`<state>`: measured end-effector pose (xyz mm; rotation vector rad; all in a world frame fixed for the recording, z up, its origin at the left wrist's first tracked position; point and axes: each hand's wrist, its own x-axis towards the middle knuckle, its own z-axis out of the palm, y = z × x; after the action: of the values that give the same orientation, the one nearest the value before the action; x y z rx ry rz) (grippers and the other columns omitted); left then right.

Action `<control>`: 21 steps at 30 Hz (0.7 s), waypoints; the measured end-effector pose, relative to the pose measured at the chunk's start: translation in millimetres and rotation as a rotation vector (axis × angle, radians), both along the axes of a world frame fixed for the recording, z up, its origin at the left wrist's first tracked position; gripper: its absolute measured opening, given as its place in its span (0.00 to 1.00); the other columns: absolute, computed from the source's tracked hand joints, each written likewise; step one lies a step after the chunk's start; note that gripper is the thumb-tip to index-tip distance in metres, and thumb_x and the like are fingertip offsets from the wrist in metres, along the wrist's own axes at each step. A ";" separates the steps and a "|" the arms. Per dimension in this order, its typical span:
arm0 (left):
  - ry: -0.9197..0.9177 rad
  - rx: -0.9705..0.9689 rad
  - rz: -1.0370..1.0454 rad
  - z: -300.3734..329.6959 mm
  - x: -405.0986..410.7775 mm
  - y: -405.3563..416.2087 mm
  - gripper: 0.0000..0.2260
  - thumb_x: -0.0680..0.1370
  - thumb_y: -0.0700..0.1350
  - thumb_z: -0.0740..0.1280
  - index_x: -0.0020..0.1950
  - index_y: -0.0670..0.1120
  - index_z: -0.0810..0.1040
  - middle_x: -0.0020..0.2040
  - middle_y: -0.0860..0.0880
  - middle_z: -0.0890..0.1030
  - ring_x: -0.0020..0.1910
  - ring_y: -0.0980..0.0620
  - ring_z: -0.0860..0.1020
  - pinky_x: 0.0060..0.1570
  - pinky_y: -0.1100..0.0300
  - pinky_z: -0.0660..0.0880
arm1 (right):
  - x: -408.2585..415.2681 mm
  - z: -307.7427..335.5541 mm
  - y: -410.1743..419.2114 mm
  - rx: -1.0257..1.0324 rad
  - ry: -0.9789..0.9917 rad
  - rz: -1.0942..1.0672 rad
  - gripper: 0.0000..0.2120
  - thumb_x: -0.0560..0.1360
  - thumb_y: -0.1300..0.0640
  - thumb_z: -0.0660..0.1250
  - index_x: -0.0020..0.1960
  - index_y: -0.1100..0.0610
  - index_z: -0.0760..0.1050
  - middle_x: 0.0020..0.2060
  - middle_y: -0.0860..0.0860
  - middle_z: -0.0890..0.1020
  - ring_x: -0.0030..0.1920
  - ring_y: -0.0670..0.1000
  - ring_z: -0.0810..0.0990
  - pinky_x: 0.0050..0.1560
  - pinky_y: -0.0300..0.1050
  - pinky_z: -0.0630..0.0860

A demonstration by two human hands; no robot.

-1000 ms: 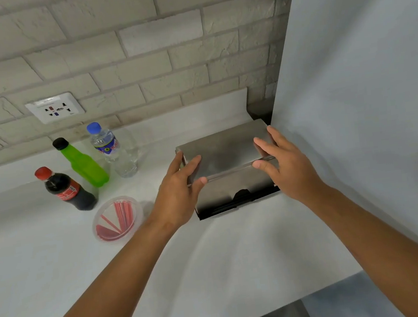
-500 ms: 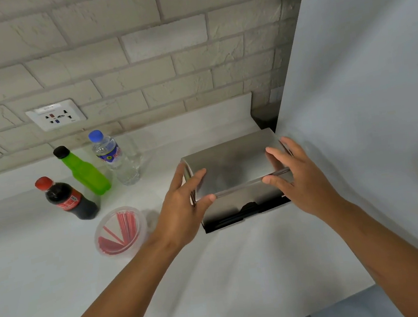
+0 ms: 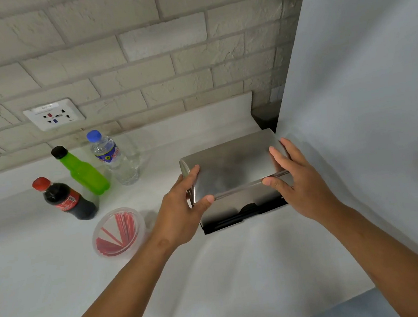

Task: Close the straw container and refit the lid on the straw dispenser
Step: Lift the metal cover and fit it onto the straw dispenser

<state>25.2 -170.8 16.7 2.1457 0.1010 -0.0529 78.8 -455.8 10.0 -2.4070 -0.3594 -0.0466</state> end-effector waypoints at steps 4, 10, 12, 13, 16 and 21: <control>0.003 0.027 -0.002 -0.6 6.9 2.4 0.33 0.79 0.48 0.73 0.81 0.59 0.63 0.83 0.51 0.61 0.82 0.53 0.60 0.80 0.48 0.62 | 1.6 -3.2 3.7 0.030 -0.019 -0.013 0.33 0.79 0.49 0.70 0.80 0.52 0.63 0.83 0.47 0.54 0.77 0.39 0.54 0.71 0.37 0.59; -0.012 0.070 -0.011 6.3 35.3 0.0 0.33 0.80 0.47 0.72 0.82 0.54 0.62 0.82 0.52 0.65 0.81 0.52 0.64 0.79 0.55 0.61 | 27.7 0.8 10.3 0.058 0.021 -0.031 0.32 0.81 0.51 0.68 0.81 0.51 0.61 0.84 0.47 0.53 0.81 0.45 0.54 0.72 0.38 0.57; -0.011 0.086 -0.012 7.6 48.7 -0.1 0.33 0.81 0.47 0.71 0.83 0.53 0.62 0.81 0.51 0.66 0.82 0.53 0.61 0.77 0.62 0.58 | 40.6 1.3 12.4 0.069 0.009 -0.026 0.32 0.81 0.51 0.68 0.81 0.53 0.61 0.84 0.48 0.53 0.82 0.48 0.54 0.73 0.39 0.56; -0.013 0.093 -0.014 8.2 55.6 0.1 0.32 0.81 0.47 0.71 0.83 0.52 0.62 0.81 0.50 0.66 0.81 0.53 0.62 0.75 0.65 0.57 | 47.7 0.9 13.1 0.074 0.003 -0.023 0.32 0.81 0.52 0.69 0.81 0.53 0.61 0.84 0.49 0.53 0.82 0.49 0.54 0.74 0.39 0.56; -0.019 0.101 -0.007 9.0 77.4 1.6 0.32 0.81 0.47 0.71 0.82 0.50 0.63 0.80 0.50 0.68 0.80 0.52 0.64 0.72 0.67 0.58 | 70.1 -0.4 14.9 0.101 -0.005 -0.007 0.32 0.80 0.53 0.69 0.81 0.55 0.62 0.84 0.52 0.54 0.82 0.49 0.55 0.77 0.40 0.56; -0.024 0.172 -0.017 9.1 115.0 8.9 0.32 0.81 0.50 0.70 0.83 0.51 0.62 0.79 0.47 0.70 0.78 0.47 0.68 0.74 0.60 0.63 | 106.5 3.6 22.7 0.119 0.006 -0.002 0.32 0.81 0.53 0.69 0.81 0.55 0.62 0.84 0.52 0.54 0.75 0.35 0.54 0.75 0.38 0.56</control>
<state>140.2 -161.8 25.8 2.3187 0.0752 -0.0292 185.3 -433.0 13.7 -2.2892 -0.3420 -0.0596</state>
